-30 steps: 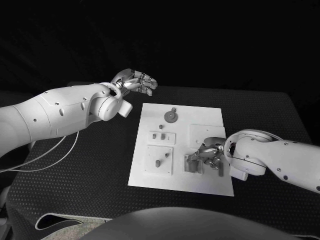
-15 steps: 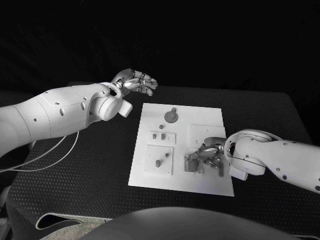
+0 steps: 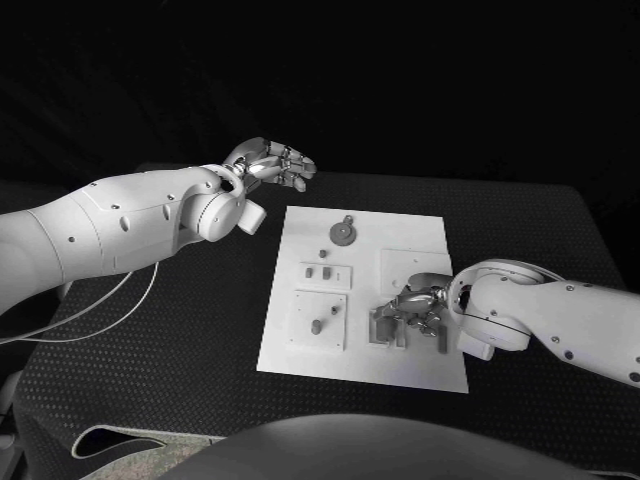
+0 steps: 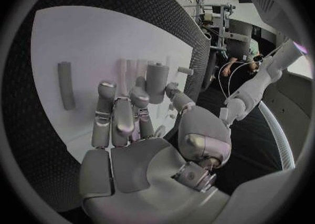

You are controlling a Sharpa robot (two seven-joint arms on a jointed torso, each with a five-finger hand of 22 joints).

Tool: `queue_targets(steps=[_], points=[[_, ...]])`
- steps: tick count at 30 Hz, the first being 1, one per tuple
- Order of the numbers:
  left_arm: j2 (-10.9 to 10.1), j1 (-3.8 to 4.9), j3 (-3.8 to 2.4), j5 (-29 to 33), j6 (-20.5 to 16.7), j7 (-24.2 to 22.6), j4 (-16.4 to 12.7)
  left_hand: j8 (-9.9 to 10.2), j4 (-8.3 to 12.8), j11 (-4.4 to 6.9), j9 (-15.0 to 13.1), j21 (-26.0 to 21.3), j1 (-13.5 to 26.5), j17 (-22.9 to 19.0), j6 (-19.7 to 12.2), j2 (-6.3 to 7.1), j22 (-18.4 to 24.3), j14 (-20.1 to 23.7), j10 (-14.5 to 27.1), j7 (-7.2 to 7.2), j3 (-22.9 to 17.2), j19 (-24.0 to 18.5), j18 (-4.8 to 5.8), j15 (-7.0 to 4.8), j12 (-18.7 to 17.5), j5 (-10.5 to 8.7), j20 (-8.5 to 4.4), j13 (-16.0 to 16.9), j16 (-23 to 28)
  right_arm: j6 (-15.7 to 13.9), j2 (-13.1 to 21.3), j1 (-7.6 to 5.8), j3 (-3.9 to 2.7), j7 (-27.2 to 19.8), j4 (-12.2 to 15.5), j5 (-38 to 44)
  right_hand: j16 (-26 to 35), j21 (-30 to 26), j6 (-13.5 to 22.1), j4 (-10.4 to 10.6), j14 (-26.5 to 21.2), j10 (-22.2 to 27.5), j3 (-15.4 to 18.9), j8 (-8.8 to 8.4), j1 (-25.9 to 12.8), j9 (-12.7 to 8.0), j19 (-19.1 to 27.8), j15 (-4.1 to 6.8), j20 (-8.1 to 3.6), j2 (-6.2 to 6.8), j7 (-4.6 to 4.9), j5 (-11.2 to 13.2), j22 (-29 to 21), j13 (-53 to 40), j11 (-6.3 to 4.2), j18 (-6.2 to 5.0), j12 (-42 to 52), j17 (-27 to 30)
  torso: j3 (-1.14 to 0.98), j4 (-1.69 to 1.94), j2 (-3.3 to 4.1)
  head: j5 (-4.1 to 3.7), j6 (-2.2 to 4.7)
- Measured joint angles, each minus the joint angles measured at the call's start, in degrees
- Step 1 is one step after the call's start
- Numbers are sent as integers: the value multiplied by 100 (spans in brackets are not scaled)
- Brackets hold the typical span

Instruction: Assemble the parts on the task board

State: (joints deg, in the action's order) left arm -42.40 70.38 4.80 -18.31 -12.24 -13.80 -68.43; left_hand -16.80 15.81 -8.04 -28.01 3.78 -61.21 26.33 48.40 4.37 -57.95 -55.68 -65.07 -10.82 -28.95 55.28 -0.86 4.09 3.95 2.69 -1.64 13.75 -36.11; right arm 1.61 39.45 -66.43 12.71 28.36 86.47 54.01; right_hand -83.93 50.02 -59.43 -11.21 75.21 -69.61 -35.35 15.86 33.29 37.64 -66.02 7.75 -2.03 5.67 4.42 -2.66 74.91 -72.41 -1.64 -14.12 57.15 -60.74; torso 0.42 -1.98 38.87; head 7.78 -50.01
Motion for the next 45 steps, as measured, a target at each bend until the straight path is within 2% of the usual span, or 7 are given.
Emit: queue_targets(steps=[2,8,20,27,31,37,45], points=[[0,0,0,0,1,1,0,0,0,0,0,0,0,0,0,0,0,0,0,0,0,0,0,0,0,0,0,0,0,2,-1,0,0,-2,0,10,0,0,5,0,-11,2,0,-4,23,0,0,9,0,23,5,0,0,0,-2,0,-25,12,0,0,1,2,0],[0,0,0,0,3,2,0,0,0,0,5,0,0,0,0,0,0,0,0,0,0,0,0,0,0,0,0,0,0,37,-15,-1,-6,-16,-3,48,36,-26,51,-10,-82,73,-88,-96,113,-2,34,-38,-10,265,45,0,0,0,30,0,-25,86,0,-1,1,7,0],[0,0,0,1,5,5,1,0,0,0,5,0,0,5,0,0,-1,0,0,0,0,0,0,0,0,0,0,1,22,42,-17,3,-4,-36,-1,109,57,-26,57,23,-108,73,-120,-67,90,4,35,-29,-9,286,40,0,0,-1,30,0,-25,117,2,-1,1,13,0],[5,0,0,1,6,6,9,0,0,0,5,0,0,11,0,0,5,0,0,0,0,0,0,0,0,0,0,1,22,-75,111,19,4,-113,135,231,57,-26,66,36,-109,72,-137,-73,128,11,43,-29,-1,324,30,0,-1,-1,31,0,-25,80,1,2,0,3,0],[0,0,0,1,6,6,11,0,0,0,4,0,16,10,0,-15,5,0,0,0,0,0,0,0,0,0,0,1,22,-207,382,5,8,-212,341,319,57,-26,66,-21,-110,72,-181,-73,250,28,43,-30,-1,294,30,0,-1,-1,31,-1,-25,71,-2,1,-2,-13,0],[-12,0,0,1,6,6,12,0,0,0,4,0,22,16,0,-22,4,0,0,0,0,0,0,0,0,0,0,1,22,-413,824,-266,-38,-338,630,426,57,-26,64,-182,-82,59,-138,-18,438,80,39,-30,-4,209,26,0,-1,-5,18,0,-19,21,-2,-12,-5,-59,0],[-17,0,0,1,7,6,9,0,0,0,4,0,22,21,0,-22,4,0,0,0,0,0,0,0,0,0,0,1,22,-452,1262,-314,-22,-267,560,514,19,-21,-186,-318,89,-329,-32,225,524,355,-24,40,-22,116,-71,0,-1,-256,-103,0,608,-152,-2,-23,-8,-165,0]])
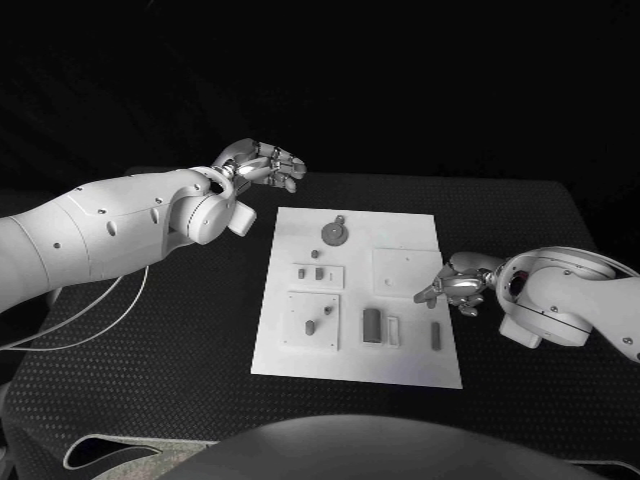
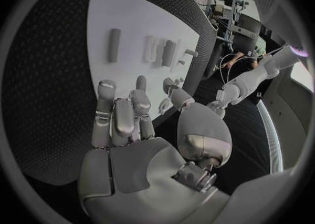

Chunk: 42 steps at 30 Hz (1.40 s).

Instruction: Assemble the parts on the task board

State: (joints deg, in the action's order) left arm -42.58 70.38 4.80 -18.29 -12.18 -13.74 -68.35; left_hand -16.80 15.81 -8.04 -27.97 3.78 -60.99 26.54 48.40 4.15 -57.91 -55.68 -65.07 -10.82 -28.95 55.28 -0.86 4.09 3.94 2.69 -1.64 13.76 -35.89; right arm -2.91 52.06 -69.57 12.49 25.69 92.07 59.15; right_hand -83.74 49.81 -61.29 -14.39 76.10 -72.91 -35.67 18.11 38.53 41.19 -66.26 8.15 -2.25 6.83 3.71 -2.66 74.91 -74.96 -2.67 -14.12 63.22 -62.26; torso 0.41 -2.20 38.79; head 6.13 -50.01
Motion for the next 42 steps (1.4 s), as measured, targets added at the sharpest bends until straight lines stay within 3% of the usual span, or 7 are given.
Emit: queue_targets(steps=[5,14,27,38,42], points=[[-11,0,0,0,0,-1,9,0,-15,0,0,0,0,0,0,0,5,0,0,0,15,0,0,0,0,0,0,0,0,92,207,57,7,104,-58,118,0,0,-1,25,12,0,25,19,-43,57,0,9,0,-44,-1,0,0,0,0,0,0,-9,-7,3,0,-55,0],[8,0,1,4,3,-2,12,0,-15,0,5,0,23,8,0,23,5,0,0,0,15,0,0,0,0,0,0,-5,0,394,258,315,34,226,5,471,0,0,-2,25,-2,22,25,19,-43,89,0,22,2,-43,-2,0,0,0,22,-1,-113,82,-4,-16,-8,-91,0],[4,-2,1,7,7,-3,14,0,-15,0,4,0,23,13,0,23,5,0,0,0,15,0,0,0,0,0,0,-4,22,475,31,510,34,282,-99,909,0,0,0,25,-3,22,25,19,-43,117,-7,21,11,-43,-4,0,0,1,22,-2,-113,78,3,8,-2,-107,0],[0,-1,1,9,7,-4,5,0,-15,0,4,0,23,18,0,23,10,0,0,0,15,0,0,0,0,0,0,-4,22,458,-202,609,-13,271,-240,1244,0,0,-31,41,-13,66,41,83,-43,144,-7,10,12,-43,-22,0,0,37,26,-18,-191,97,12,-3,-2,-82,0],[-5,-1,1,9,7,-4,6,0,-15,0,4,0,23,23,0,23,10,0,0,0,15,0,0,0,0,0,0,-4,22,453,-238,623,-18,265,-264,1361,0,0,-28,-160,-35,108,-18,94,149,194,-4,10,10,-235,-34,0,1,82,22,-18,-294,128,6,-2,-1,-70,0]])
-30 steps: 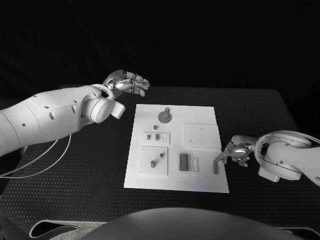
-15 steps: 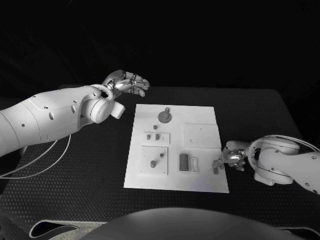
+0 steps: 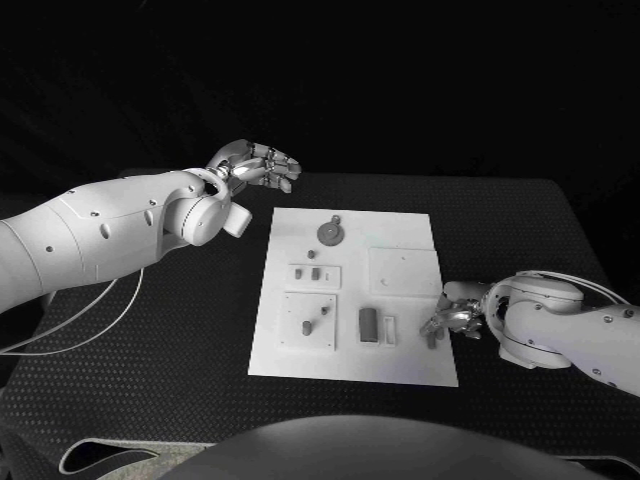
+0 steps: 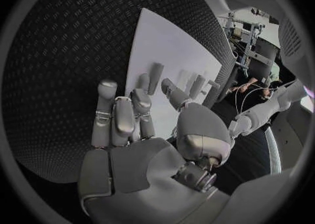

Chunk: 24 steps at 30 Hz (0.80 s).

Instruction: Assemble the parts on the task board

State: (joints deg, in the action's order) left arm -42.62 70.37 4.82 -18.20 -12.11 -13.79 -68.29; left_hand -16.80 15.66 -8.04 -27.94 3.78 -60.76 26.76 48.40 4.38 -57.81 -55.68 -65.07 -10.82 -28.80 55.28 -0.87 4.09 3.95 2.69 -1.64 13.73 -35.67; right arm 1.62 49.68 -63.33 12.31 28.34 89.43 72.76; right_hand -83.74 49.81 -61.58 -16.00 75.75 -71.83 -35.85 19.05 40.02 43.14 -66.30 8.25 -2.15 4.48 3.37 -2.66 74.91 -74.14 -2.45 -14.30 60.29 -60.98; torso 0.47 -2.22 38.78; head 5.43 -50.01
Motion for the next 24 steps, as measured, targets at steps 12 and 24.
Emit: queue_targets(steps=[12,24], points=[[-9,0,0,1,0,0,2,0,0,0,5,0,0,5,0,0,0,0,0,0,0,0,0,0,0,0,0,0,0,-4,-97,13,-8,5,18,190,21,35,53,-90,-101,135,99,146,1148,-5,133,-58,53,-120,-51,0,3,79,50,0,-119,56,-6,-1,-2,21,0],[-11,0,0,2,0,1,-2,0,0,0,5,0,0,6,0,0,4,0,0,0,0,0,0,0,0,0,0,-4,0,-213,-70,40,3,10,71,73,44,56,61,-89,-142,169,240,145,1312,-144,195,-100,74,-189,-44,-11,3,87,94,1,-118,53,-2,3,-3,21,0]])
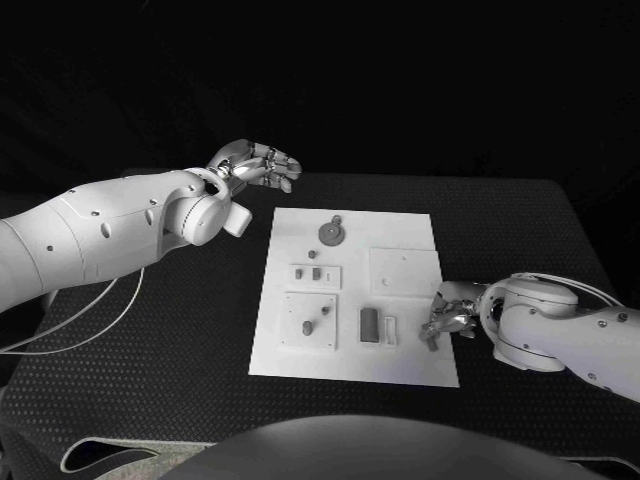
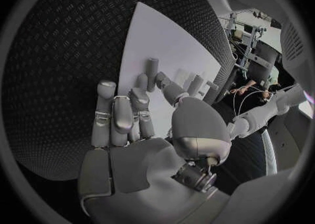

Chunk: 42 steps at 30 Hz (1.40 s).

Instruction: Assemble the parts on the task board

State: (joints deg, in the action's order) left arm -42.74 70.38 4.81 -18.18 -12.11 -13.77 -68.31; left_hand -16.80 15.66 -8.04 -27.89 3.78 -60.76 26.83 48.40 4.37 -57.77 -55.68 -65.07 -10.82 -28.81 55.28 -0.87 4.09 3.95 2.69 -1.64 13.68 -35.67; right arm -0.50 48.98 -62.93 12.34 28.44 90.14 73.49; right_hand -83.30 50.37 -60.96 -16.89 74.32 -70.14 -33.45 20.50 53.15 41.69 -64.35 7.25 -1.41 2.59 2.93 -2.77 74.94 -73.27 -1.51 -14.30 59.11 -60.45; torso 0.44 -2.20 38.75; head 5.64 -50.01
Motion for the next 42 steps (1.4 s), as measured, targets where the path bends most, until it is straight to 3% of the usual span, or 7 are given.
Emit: queue_targets(steps=[2,7,8,11,16,24,42], points=[[1,0,0,0,0,0,1,0,0,0,0,0,0,5,0,0,0,0,0,0,0,0,0,0,0,0,0,0,0,-86,3,8,4,-2,18,-106,0,0,4,8,-1,-19,24,-28,-36,-41,1,-1,1,-38,4,0,0,-9,21,0,14,-21,-1,3,1,3,0],[6,0,0,1,0,0,7,0,0,0,0,0,0,5,0,0,0,0,0,0,0,0,1,0,0,0,0,0,0,-403,13,37,3,-54,125,-620,0,32,22,13,28,-62,66,-619,4,-41,9,-22,9,-194,25,0,0,-20,-3,0,56,-61,-2,7,1,16,0],[7,0,0,1,0,0,8,0,0,0,0,0,0,4,0,0,0,0,0,0,0,0,0,0,0,0,0,0,0,-452,13,39,2,-67,137,-722,0,33,40,13,43,-62,66,-648,30,-61,9,-20,9,-227,51,0,0,-20,-3,0,56,-61,-2,7,1,18,0],[11,0,0,1,0,0,9,0,0,0,-1,0,0,7,0,0,0,0,0,0,0,0,0,0,0,0,0,1,0,-614,3,41,0,-119,174,-1071,0,33,107,13,55,-59,66,-637,26,-135,9,-10,9,-292,149,0,-1,-20,-3,0,56,-61,0,9,1,24,0],[12,0,0,1,0,0,9,0,0,0,4,0,0,9,0,0,-1,0,0,0,0,0,1,0,0,0,0,1,0,-797,-47,46,-1,-218,192,-1579,0,33,116,36,55,-70,89,-626,-20,-124,9,-11,10,-353,182,0,-1,-9,-14,0,56,-27,0,5,2,44,0],[10,0,0,1,1,1,7,0,0,0,4,0,0,15,0,0,-1,0,0,0,0,0,0,0,0,0,0,1,22,-944,-68,48,-3,-302,213,-2015,0,33,115,36,56,-70,89,-618,-90,-89,9,-11,10,-311,182,1,-1,4,-14,0,56,-5,0,-4,2,66,0],[11,1,0,2,7,3,5,-23,0,0,4,0,0,20,0,0,4,0,0,0,0,0,1,0,0,0,0,1,22,-955,-231,49,-3,-277,90,-2218,0,33,108,36,55,-70,89,-615,-172,-99,-15,-14,-10,-275,174,1,-2,8,-13,0,55,-6,-1,-4,1,68,0]])
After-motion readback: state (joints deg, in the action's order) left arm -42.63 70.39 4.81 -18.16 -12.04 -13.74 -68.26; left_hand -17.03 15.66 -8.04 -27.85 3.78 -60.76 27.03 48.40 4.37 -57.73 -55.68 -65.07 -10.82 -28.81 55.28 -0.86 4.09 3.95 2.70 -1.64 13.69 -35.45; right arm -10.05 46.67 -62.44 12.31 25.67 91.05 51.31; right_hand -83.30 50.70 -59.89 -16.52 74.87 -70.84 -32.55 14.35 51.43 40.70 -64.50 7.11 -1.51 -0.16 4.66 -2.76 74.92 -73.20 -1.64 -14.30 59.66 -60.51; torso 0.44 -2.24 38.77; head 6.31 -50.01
